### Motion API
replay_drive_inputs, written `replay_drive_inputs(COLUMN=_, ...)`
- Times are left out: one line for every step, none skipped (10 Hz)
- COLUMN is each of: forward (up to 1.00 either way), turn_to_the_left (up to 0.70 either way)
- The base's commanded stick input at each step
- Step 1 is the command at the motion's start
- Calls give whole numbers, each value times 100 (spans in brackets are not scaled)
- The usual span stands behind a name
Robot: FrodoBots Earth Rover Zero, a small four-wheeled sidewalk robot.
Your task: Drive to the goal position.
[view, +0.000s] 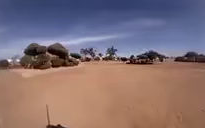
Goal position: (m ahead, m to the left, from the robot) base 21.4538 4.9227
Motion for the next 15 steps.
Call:
replay_drive_inputs(forward=70, turn_to_the_left=-30)
replay_drive_inputs(forward=70, turn_to_the_left=0)
replay_drive_inputs(forward=70, turn_to_the_left=0)
replay_drive_inputs(forward=70, turn_to_the_left=0)
replay_drive_inputs(forward=70, turn_to_the_left=0)
replay_drive_inputs(forward=70, turn_to_the_left=0)
replay_drive_inputs(forward=70, turn_to_the_left=0)
replay_drive_inputs(forward=70, turn_to_the_left=0)
replay_drive_inputs(forward=70, turn_to_the_left=0)
replay_drive_inputs(forward=70, turn_to_the_left=0)
replay_drive_inputs(forward=70, turn_to_the_left=0)
replay_drive_inputs(forward=70, turn_to_the_left=0)
replay_drive_inputs(forward=70, turn_to_the_left=0)
replay_drive_inputs(forward=70, turn_to_the_left=0)
replay_drive_inputs(forward=70, turn_to_the_left=0)
